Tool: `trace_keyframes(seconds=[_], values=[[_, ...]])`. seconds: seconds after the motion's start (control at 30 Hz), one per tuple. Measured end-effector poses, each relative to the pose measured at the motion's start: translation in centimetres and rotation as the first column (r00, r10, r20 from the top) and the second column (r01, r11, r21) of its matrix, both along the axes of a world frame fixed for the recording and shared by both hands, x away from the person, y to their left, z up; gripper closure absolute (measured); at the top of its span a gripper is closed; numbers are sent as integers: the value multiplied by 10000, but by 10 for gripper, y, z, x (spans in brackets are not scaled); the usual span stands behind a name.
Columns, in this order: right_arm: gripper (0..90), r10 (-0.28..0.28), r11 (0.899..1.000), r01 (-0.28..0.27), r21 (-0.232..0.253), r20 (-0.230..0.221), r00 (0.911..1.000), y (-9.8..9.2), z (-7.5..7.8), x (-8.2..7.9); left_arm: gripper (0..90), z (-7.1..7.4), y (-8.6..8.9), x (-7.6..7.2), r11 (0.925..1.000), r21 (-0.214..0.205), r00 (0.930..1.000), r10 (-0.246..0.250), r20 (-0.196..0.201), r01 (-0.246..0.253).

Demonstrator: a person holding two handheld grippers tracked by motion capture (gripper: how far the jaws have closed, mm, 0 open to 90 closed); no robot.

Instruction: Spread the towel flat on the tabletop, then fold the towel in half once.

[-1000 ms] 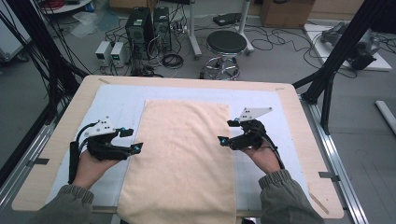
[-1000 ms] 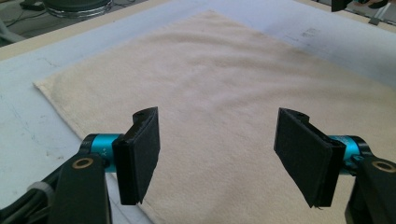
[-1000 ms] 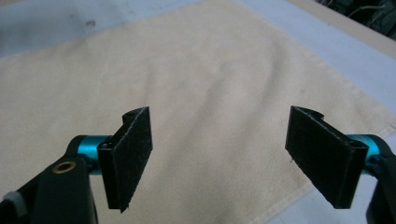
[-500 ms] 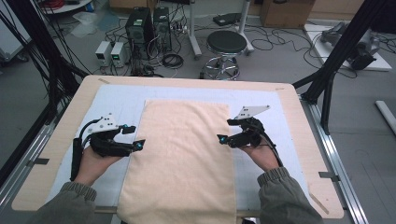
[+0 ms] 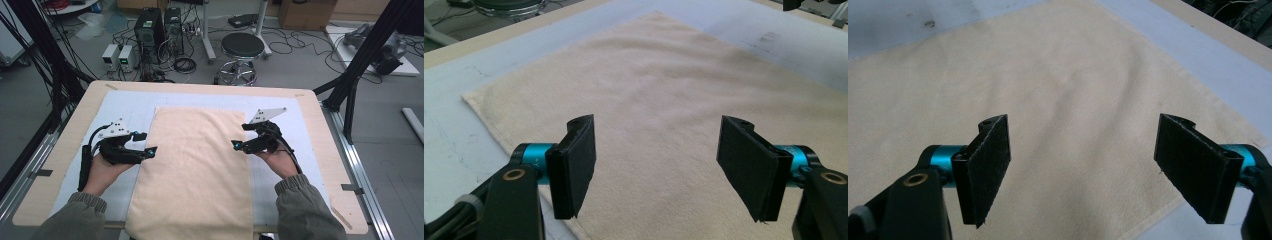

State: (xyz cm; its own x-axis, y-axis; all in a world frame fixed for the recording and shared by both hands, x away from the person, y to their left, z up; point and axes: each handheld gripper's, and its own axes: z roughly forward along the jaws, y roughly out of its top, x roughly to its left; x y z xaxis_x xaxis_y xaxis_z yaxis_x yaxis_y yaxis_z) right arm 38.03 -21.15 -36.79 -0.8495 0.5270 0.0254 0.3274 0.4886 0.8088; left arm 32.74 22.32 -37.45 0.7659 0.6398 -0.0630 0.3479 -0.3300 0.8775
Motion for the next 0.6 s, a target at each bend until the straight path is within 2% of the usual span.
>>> trace_keyframes(seconds=[0.33,0.47,0.6], values=[[220,-161,9998,162,112,-98,9998,-5,-2,4,324,-3,-3,3,9999,105,9999,-55,-130,56],[220,-185,9998,185,-18,-134,9997,-4,-5,7,323,-4,-4,4,9998,145,9998,-120,-144,122],[221,-430,9991,429,-12,-160,9989,-6,-8,11,324,-7,-8,9,9999,119,9998,-66,-182,68]])
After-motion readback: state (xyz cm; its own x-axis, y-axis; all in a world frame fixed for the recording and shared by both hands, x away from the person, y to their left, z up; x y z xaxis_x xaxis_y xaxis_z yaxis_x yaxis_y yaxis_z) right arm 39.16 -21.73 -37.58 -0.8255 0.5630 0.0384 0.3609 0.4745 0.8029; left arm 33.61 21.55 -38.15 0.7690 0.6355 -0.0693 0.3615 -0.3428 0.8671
